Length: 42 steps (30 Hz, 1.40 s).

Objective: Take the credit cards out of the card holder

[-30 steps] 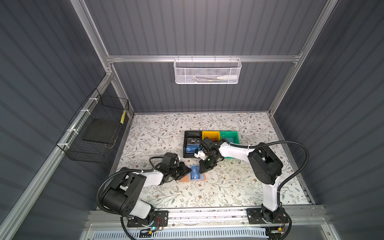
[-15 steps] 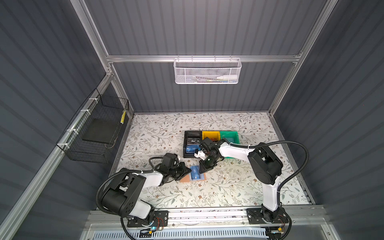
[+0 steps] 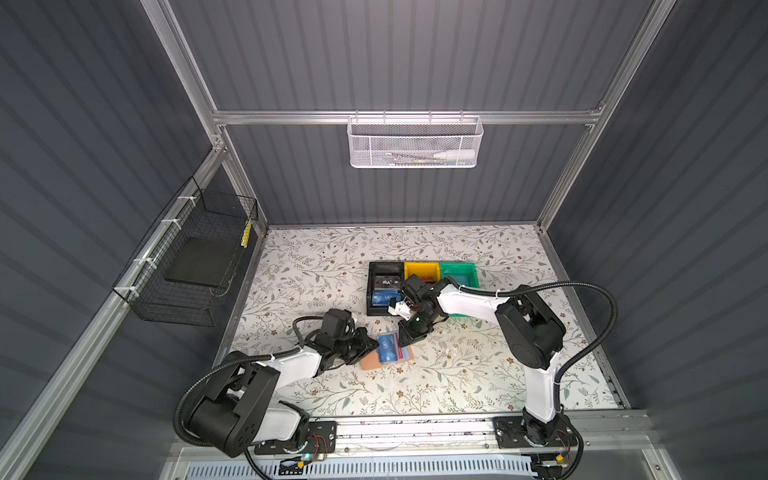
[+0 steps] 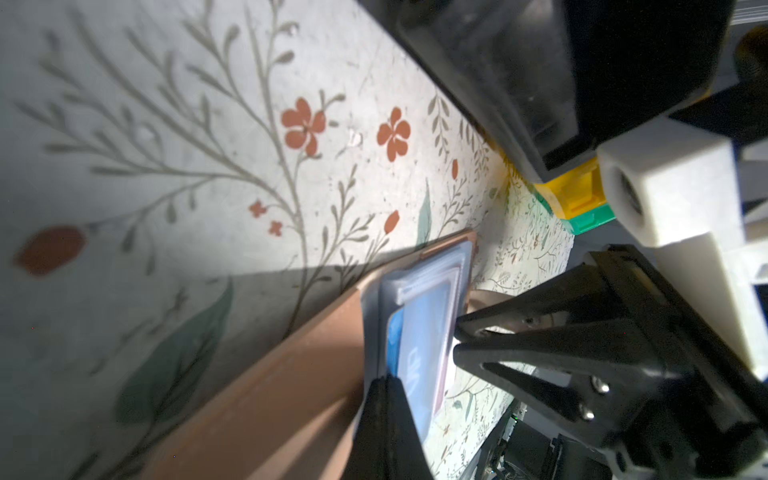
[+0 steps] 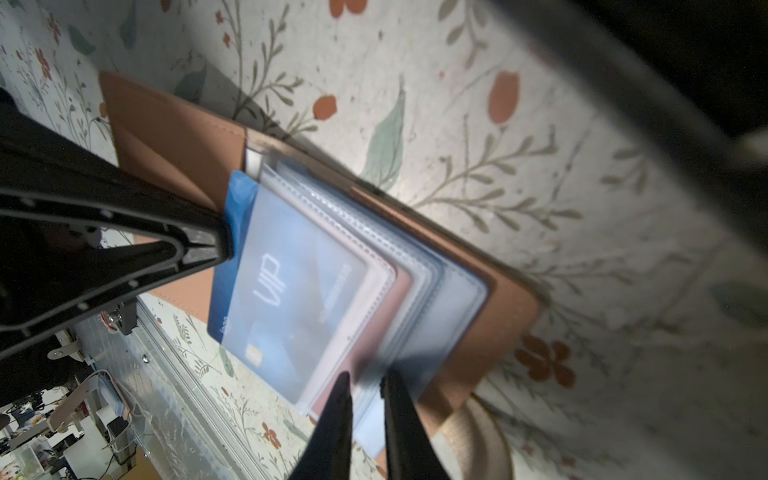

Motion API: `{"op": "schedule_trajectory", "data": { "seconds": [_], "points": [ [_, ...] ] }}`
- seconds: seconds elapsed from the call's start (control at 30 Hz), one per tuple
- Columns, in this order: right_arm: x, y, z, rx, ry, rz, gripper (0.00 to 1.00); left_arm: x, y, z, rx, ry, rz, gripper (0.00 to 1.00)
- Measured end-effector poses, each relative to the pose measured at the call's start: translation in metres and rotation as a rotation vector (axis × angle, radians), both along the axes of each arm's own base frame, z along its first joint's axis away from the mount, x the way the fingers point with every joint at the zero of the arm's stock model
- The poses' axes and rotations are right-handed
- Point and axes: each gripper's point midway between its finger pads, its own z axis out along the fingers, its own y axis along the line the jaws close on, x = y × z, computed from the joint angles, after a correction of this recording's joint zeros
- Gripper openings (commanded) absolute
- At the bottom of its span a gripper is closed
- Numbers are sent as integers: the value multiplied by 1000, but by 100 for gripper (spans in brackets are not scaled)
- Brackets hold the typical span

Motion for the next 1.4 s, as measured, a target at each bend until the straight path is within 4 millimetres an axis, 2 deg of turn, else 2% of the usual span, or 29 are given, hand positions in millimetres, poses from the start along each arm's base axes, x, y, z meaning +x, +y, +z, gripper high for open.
{"op": "schedule_trajectory", "data": {
  "seconds": [0.4, 0.6, 0.93, 1.23, 1.4],
  "points": [
    [0, 0, 0, 2, 3, 1, 20, -2, 15, -3, 39, 16, 16, 0],
    [0, 0, 0, 2, 3, 1, 19, -2, 34, 3, 51, 17, 59, 0],
    [0, 0, 1, 2, 1, 7, 21, -16, 53, 0, 120, 53, 71, 0],
    [0, -8, 10, -41, -11, 10, 27, -10, 56, 37, 125, -17, 81, 0],
    [9, -4, 47, -12, -85, 20, 40, -4, 50, 55, 85, -59, 71, 0]
  ]
}}
